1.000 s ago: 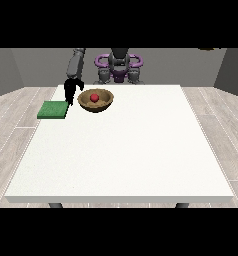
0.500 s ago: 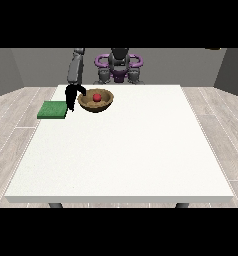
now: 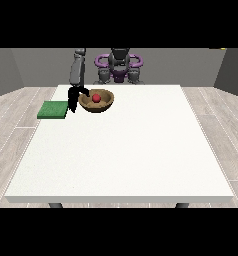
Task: Pick the cup and pour the ball into the bowl, then pick the bowl and place it on the pad
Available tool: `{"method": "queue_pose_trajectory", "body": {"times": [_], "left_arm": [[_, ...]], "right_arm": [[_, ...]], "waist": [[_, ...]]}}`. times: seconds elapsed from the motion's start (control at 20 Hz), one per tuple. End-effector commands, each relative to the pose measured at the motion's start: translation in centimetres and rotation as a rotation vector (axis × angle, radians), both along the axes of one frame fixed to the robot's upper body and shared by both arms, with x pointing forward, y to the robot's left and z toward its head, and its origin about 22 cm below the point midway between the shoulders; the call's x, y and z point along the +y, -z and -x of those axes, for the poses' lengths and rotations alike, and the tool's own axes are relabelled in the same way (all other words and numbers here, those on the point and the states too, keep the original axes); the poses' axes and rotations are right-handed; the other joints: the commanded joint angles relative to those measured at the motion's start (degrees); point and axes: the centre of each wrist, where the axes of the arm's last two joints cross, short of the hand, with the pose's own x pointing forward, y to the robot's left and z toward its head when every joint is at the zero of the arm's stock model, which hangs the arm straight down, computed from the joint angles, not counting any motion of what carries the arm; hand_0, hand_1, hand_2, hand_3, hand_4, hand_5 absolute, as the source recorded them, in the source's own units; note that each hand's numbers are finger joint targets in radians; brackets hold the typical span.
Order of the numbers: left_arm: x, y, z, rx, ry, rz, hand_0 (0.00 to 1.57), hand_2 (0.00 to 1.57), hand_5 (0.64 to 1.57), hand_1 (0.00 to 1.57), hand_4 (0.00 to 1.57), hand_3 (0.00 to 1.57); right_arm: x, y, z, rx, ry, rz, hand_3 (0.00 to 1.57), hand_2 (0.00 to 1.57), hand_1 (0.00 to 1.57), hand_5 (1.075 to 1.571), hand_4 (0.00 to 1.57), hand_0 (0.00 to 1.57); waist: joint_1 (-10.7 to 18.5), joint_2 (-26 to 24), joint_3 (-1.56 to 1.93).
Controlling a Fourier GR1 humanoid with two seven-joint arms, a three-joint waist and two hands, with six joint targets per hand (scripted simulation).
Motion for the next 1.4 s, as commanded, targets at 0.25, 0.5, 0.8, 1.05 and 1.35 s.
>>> {"method": "queue_pose_trajectory", "body": {"times": [0.25,0.5,0.8,1.05,1.35], "left_arm": [[2.0,-2.7,1.0,-0.038,-0.013,-0.016,0.00,0.00,1.535,0.00,1.02,0.00],[2.6,-2.8,1.4,-0.100,0.037,0.012,0.00,0.00,1.528,0.00,1.06,0.00],[1.9,-1.4,0.9,-0.039,0.037,0.021,0.00,0.00,1.527,0.00,1.16,0.00],[4.7,-0.3,1.6,0.014,-0.030,0.035,0.00,0.00,1.528,0.00,1.19,0.00],[7.1,1.2,2.8,0.056,-0.085,0.035,0.00,0.00,1.537,0.00,1.20,0.00]], "right_arm": [[0.5,1.7,0.8,0.251,0.126,0.037,0.00,0.58,0.88,1.514,0.61,0.88],[-4.2,2.4,4.3,0.293,0.197,0.241,1.57,1.57,1.57,1.478,0.91,1.57],[-4.7,0.4,3.1,0.326,0.244,0.337,1.29,1.57,1.57,1.542,0.99,1.57],[-8.4,-4.6,1.1,0.355,0.255,0.410,1.11,1.57,1.57,1.548,1.03,1.57],[-12.6,-10.8,-0.8,0.407,0.236,0.475,0.87,1.57,1.57,1.556,1.06,1.57]], "waist": [[0.4,2.9,1.12],[2.8,7.4,1.00],[3.3,3.7,0.83],[-0.1,-0.4,0.61],[-3.0,-1.6,0.84]]}}
